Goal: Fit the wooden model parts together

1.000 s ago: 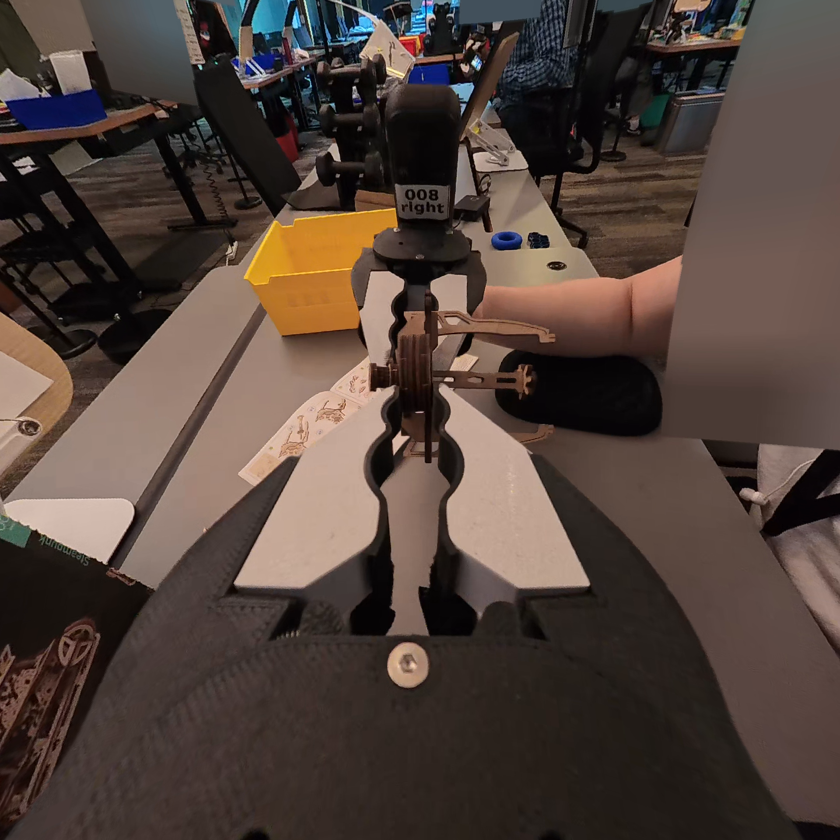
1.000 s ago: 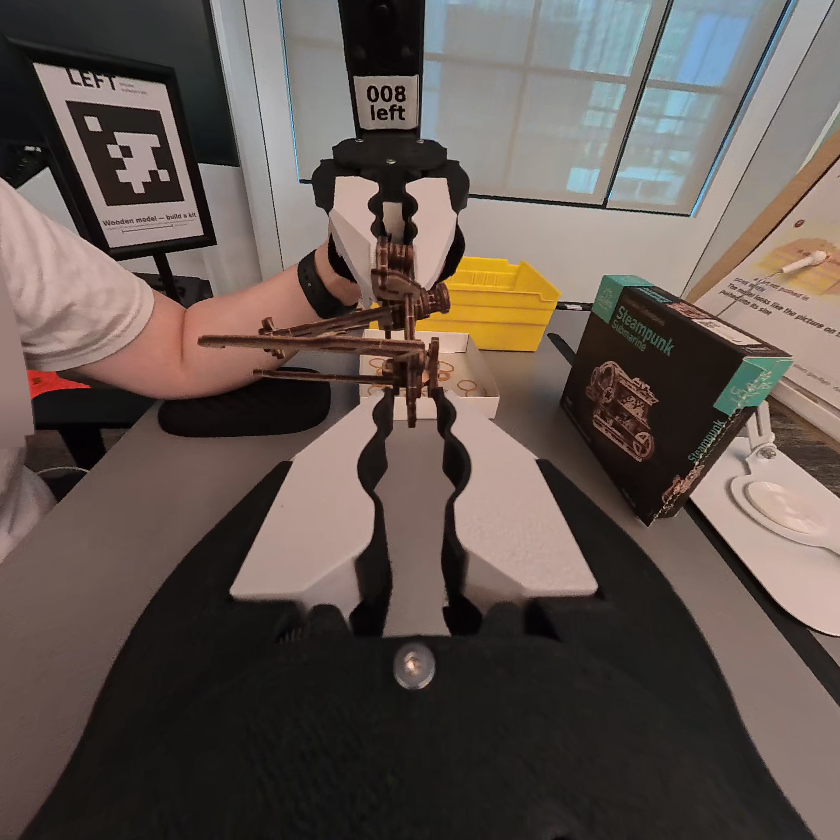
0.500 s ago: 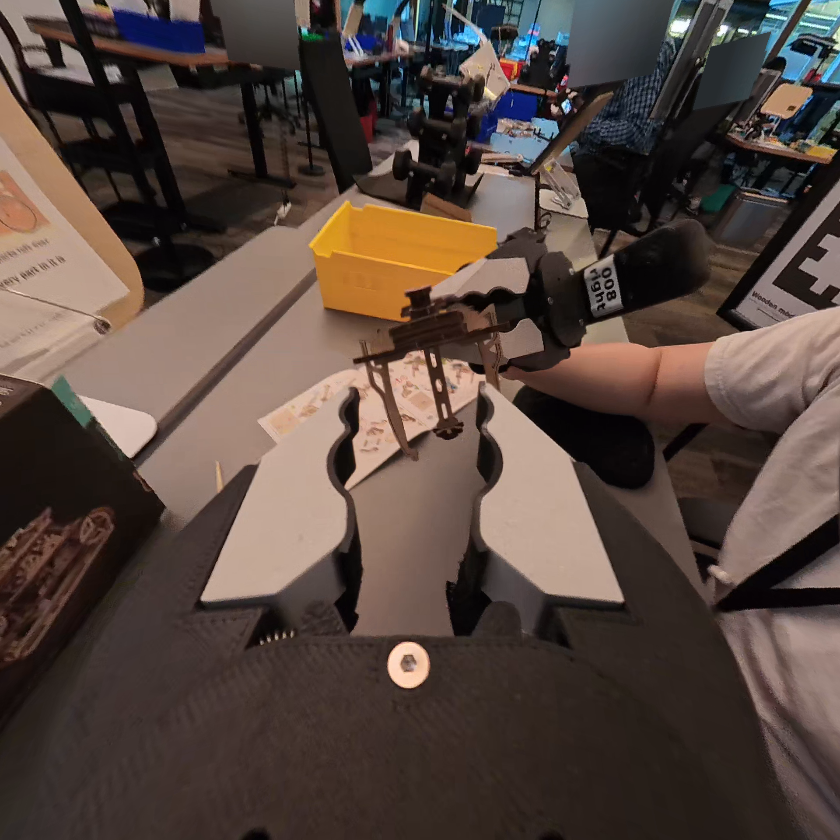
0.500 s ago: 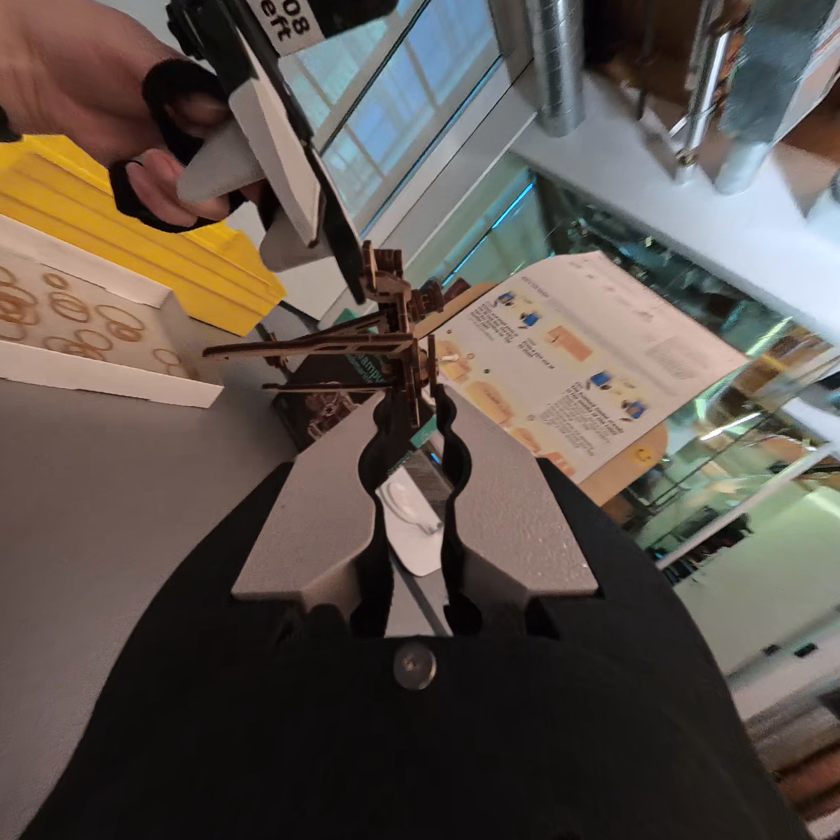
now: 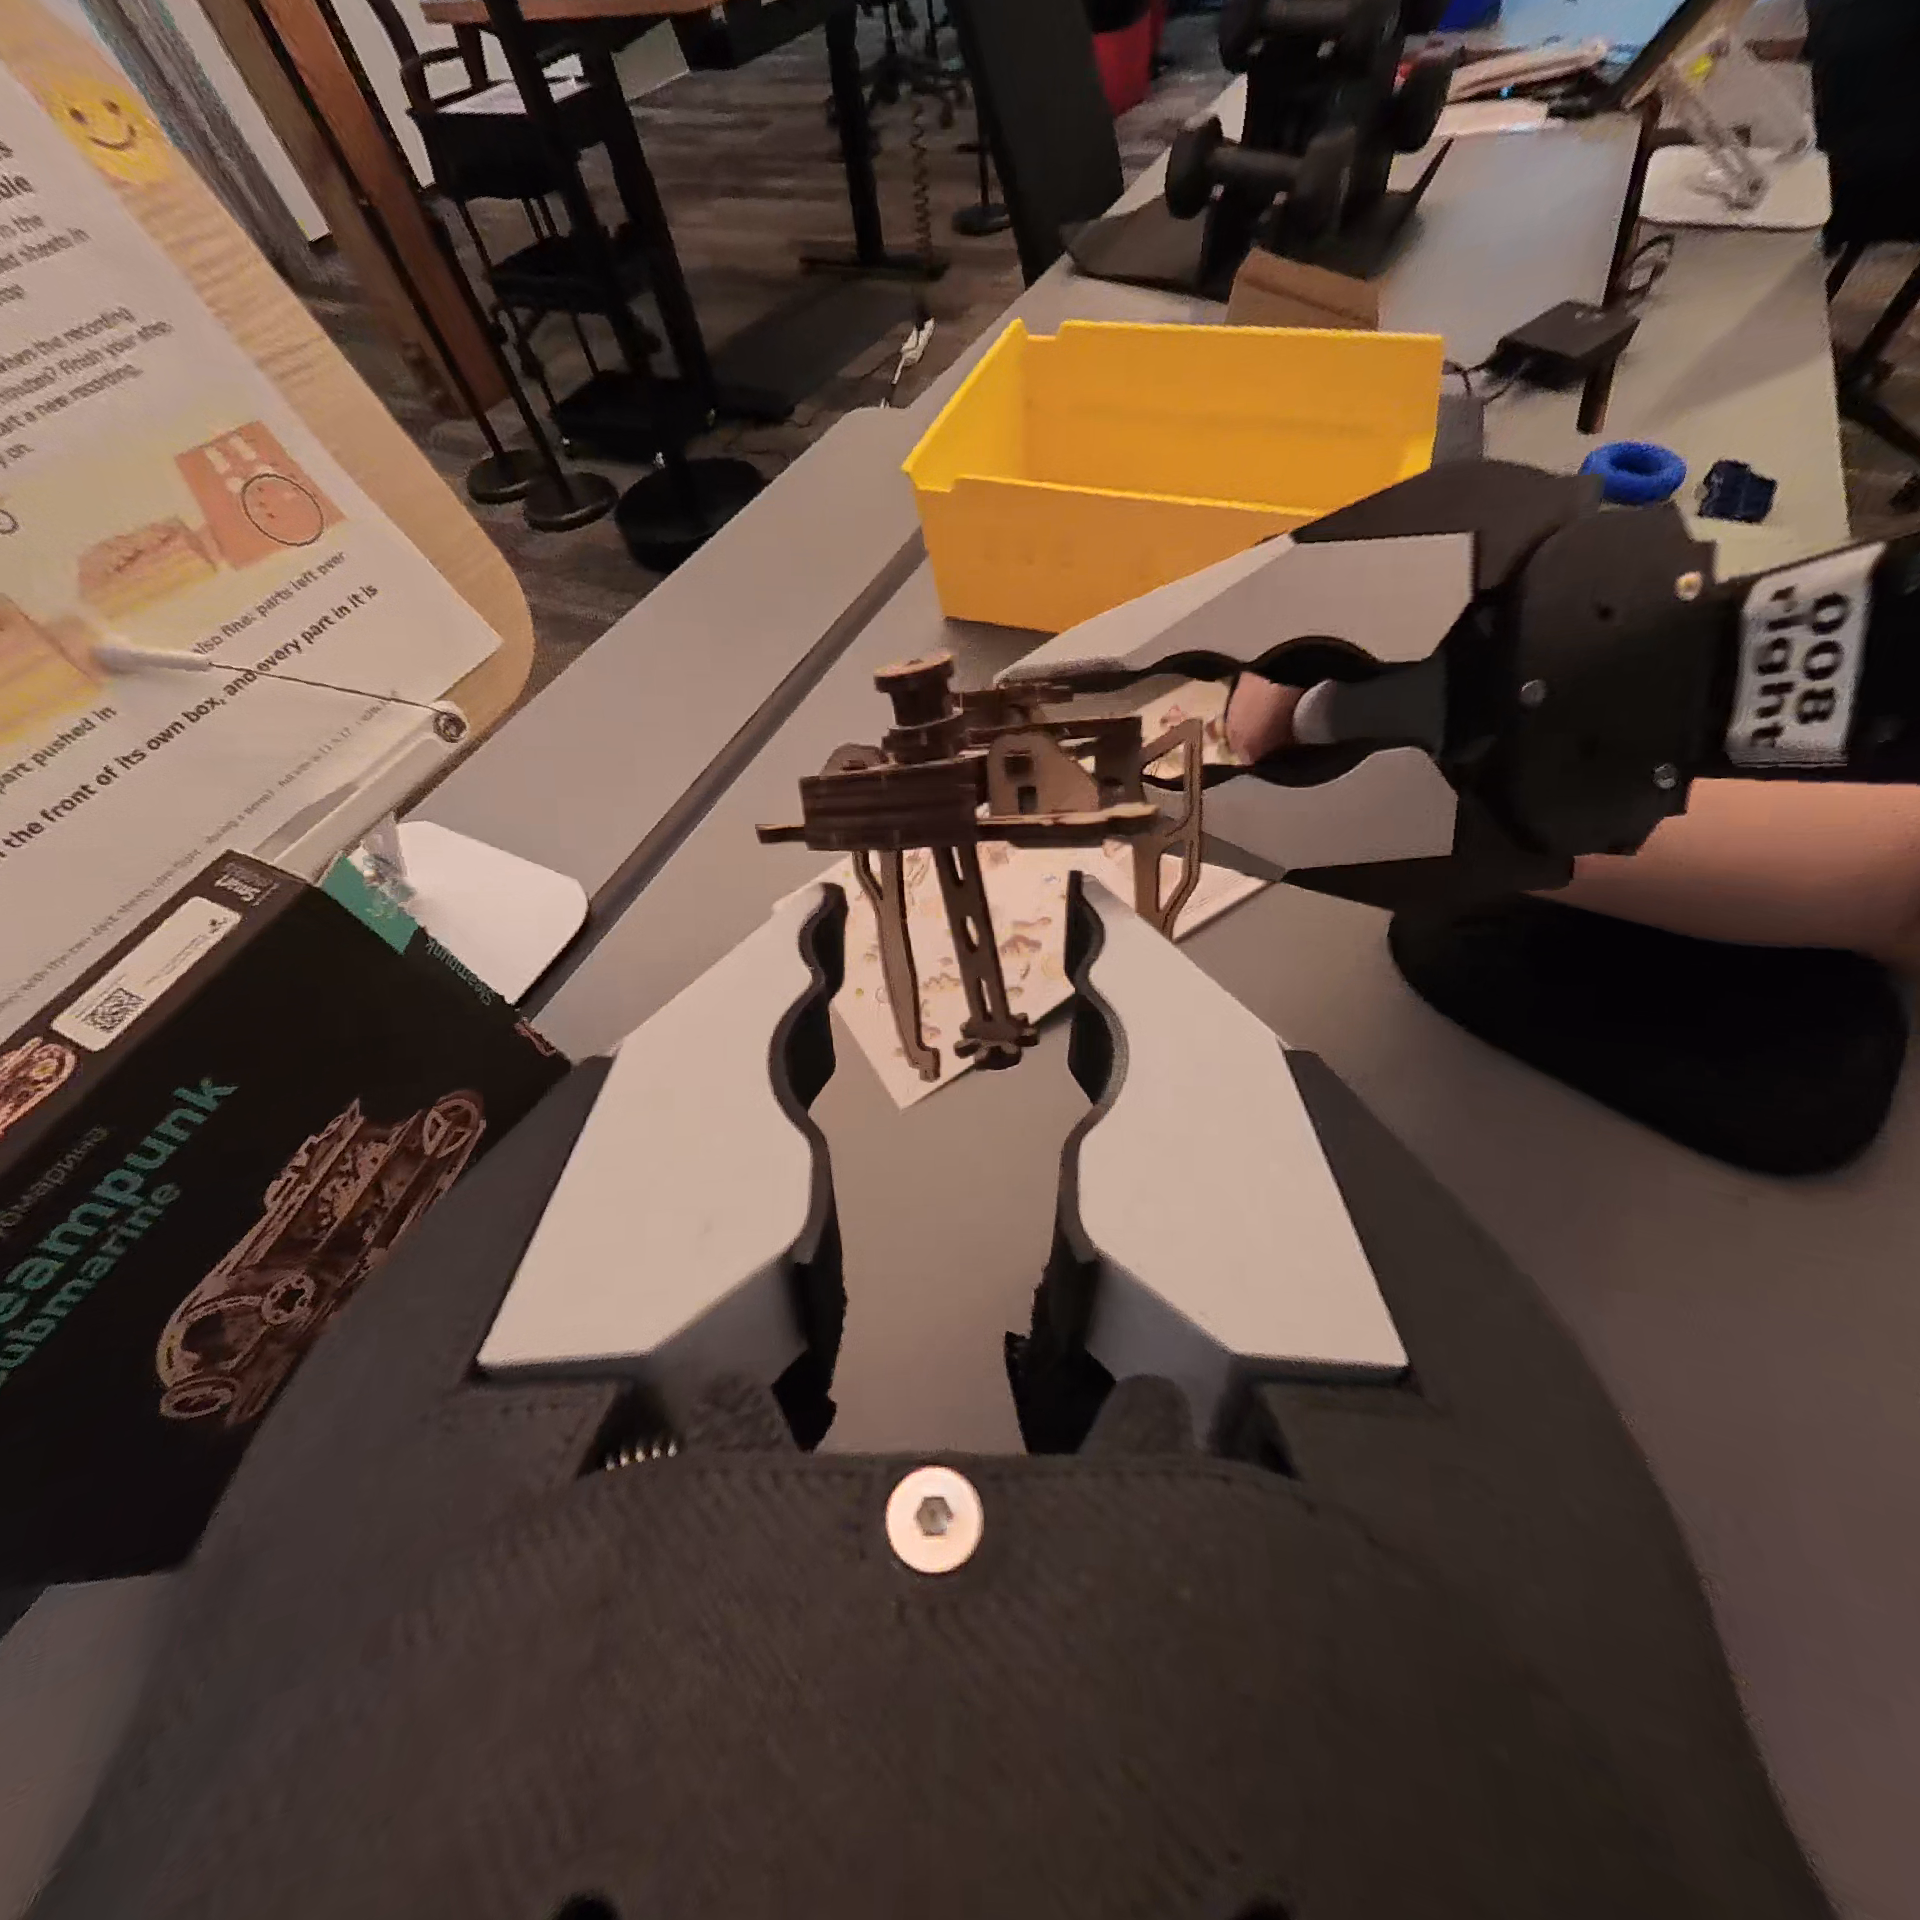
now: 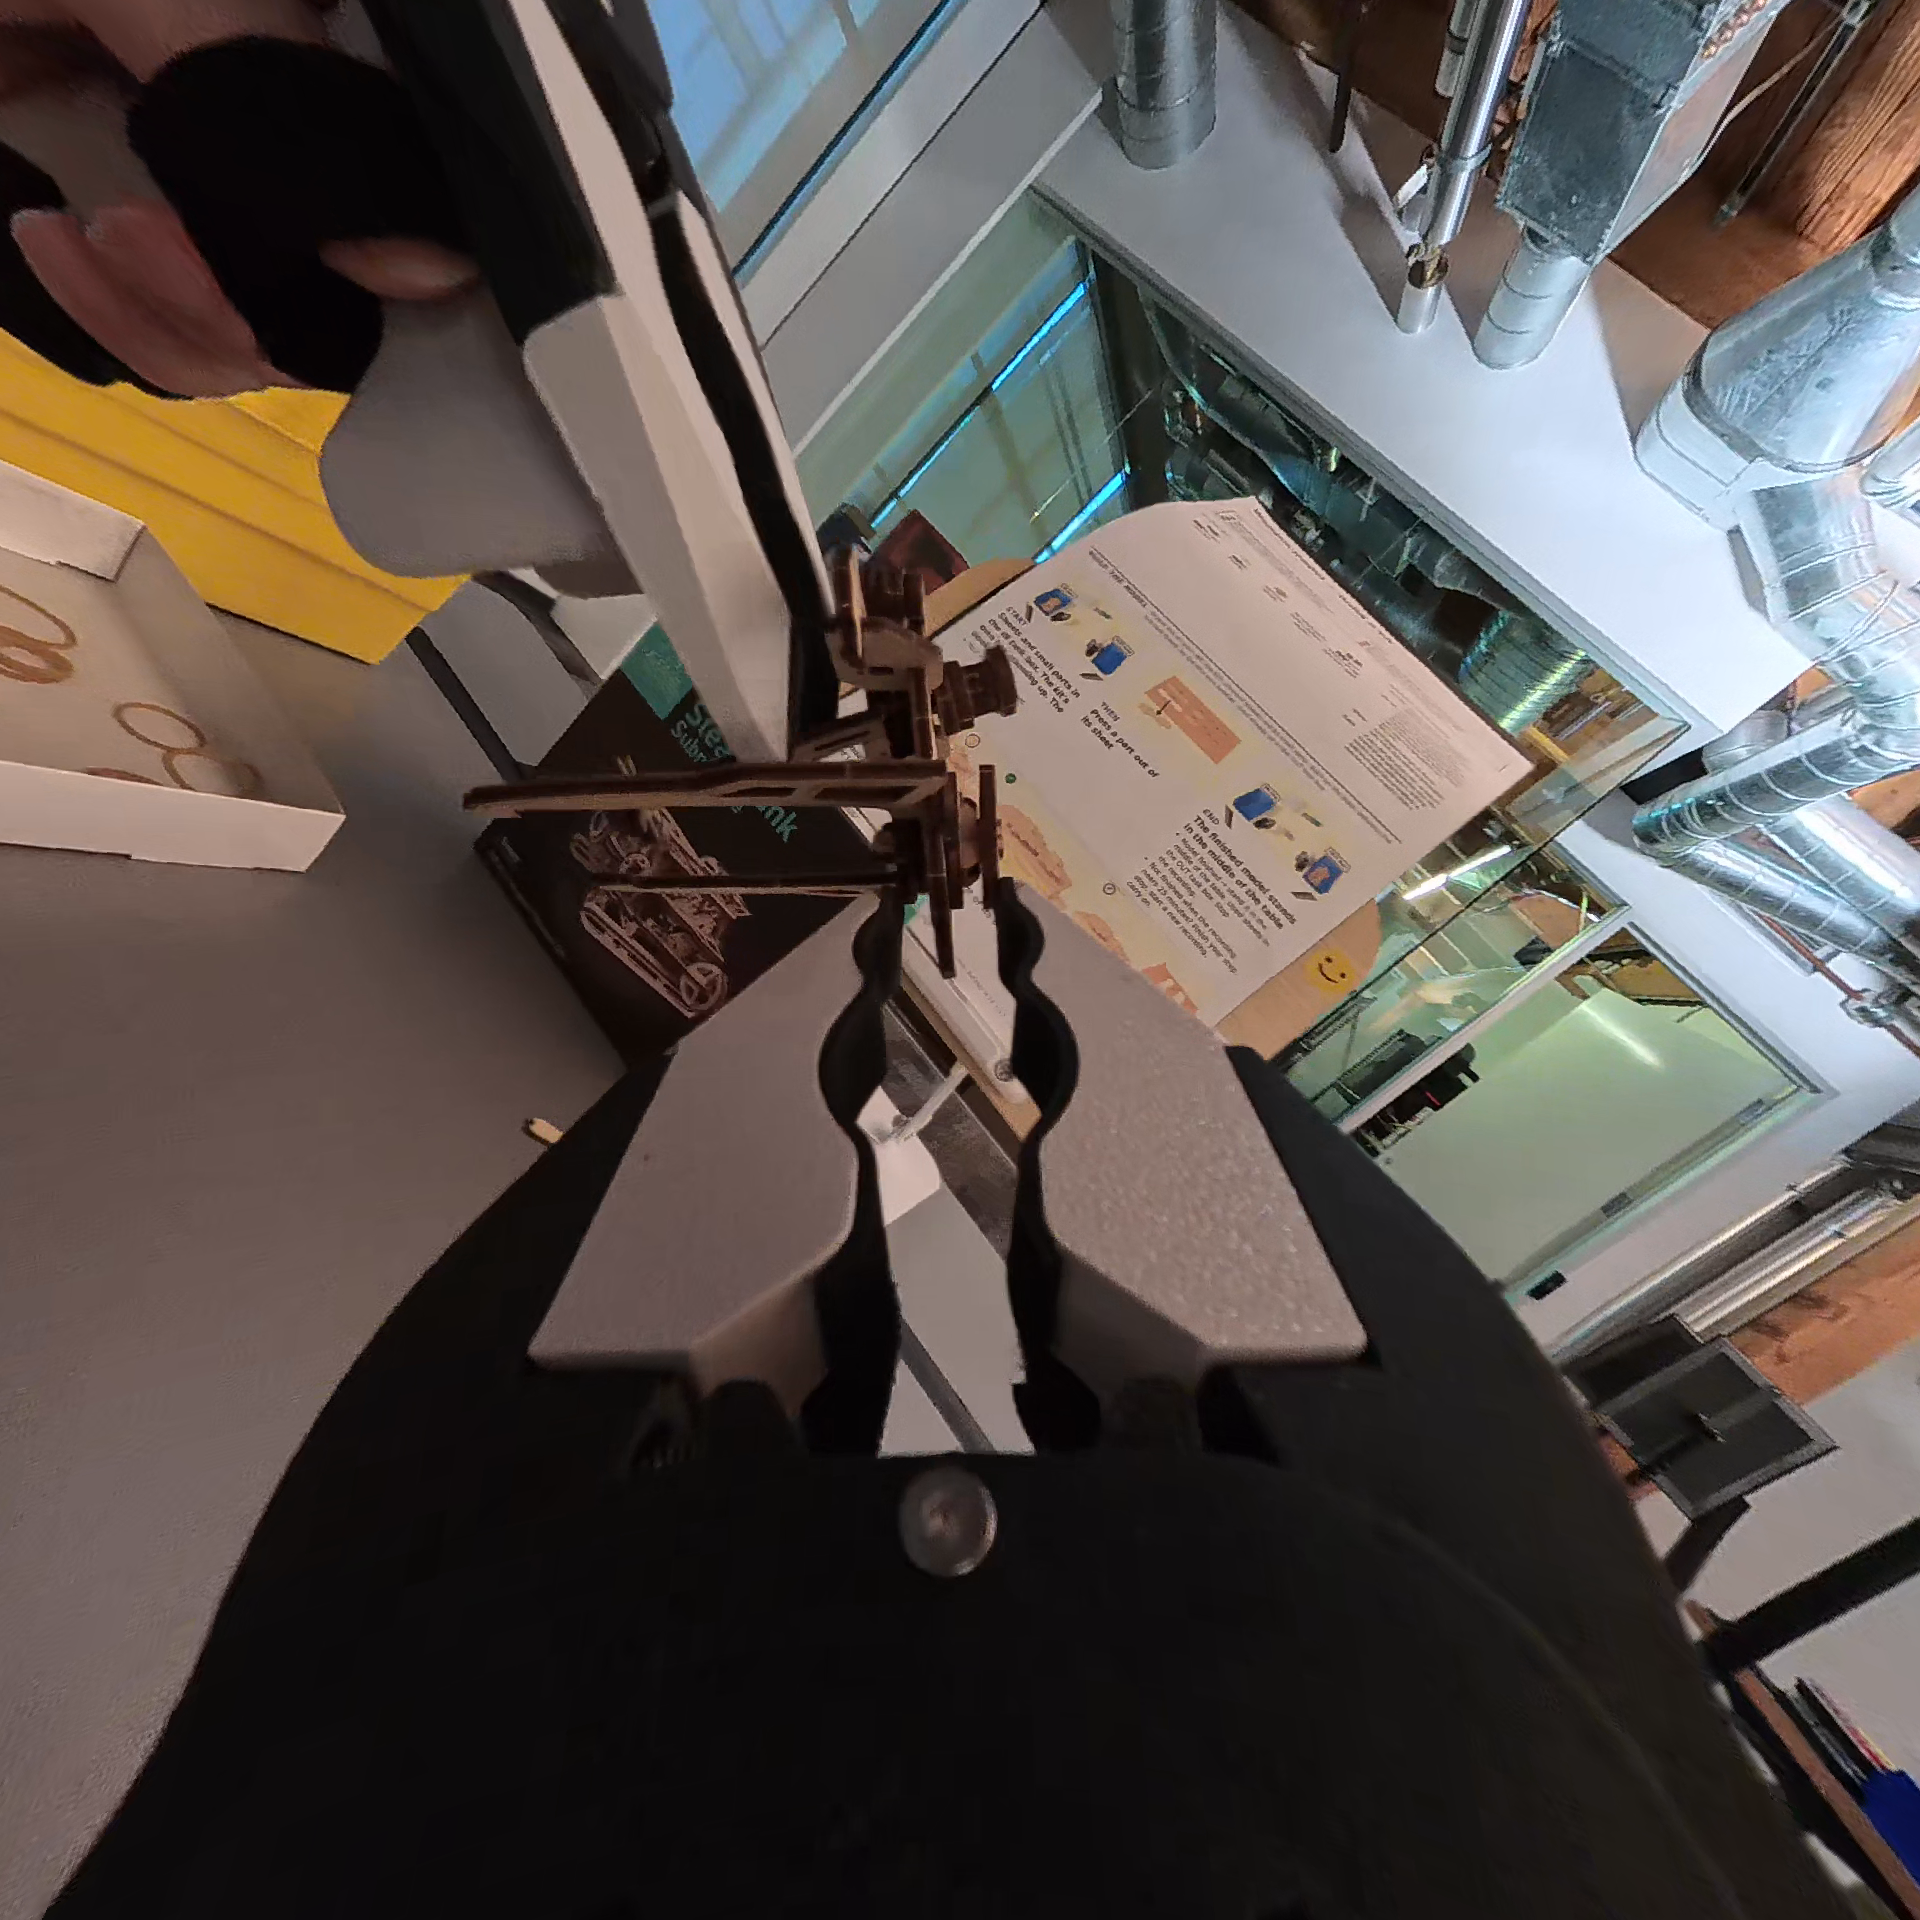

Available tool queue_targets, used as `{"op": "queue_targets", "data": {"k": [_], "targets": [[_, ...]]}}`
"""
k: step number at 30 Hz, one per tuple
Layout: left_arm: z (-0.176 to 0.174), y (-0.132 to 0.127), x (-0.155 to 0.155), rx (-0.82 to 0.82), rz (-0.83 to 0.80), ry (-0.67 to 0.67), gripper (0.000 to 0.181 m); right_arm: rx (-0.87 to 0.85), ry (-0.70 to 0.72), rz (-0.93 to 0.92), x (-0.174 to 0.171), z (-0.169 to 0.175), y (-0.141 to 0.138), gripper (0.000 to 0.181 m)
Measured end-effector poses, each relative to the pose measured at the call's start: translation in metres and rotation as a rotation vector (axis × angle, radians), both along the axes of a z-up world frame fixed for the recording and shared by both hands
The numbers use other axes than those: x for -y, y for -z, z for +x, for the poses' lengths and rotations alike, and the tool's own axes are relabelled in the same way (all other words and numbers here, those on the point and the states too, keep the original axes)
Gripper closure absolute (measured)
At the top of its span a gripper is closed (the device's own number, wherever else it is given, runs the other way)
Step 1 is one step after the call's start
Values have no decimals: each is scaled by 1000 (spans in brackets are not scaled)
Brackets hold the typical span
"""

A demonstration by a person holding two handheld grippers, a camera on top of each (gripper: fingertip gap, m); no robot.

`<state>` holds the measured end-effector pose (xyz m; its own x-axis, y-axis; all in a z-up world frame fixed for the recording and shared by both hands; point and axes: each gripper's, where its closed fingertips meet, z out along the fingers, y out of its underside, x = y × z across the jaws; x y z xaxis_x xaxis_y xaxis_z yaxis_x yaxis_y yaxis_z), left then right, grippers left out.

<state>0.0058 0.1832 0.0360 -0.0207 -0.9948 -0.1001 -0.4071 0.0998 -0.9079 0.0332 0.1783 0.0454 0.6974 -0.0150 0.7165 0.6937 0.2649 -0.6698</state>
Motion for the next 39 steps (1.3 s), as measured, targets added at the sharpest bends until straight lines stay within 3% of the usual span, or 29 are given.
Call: {"op": "queue_targets", "data": {"k": [2,7,16,18,23,28,35,39], "targets": [[1,2,-5,-11,46,-38,143,10,17,5,1,-1,-1,165],[2,6,1,-32,83,-3,174,71,49,42,3,-4,-4,165],[-3,4,1,-41,97,12,174,61,13,22,2,-6,0,164],[-2,2,-2,-30,115,-19,167,26,6,7,1,-5,0,165],[-2,-3,-16,-29,208,-137,126,-201,-67,-101,-4,4,0,165],[1,-12,-7,8,207,-137,123,-428,-209,-226,-7,3,5,165],[-1,-18,1,0,297,-150,127,-548,-330,-306,-8,-2,10,165],[-15,-38,0,67,278,-142,128,-673,-442,-392,-8,-6,12,165]]}}
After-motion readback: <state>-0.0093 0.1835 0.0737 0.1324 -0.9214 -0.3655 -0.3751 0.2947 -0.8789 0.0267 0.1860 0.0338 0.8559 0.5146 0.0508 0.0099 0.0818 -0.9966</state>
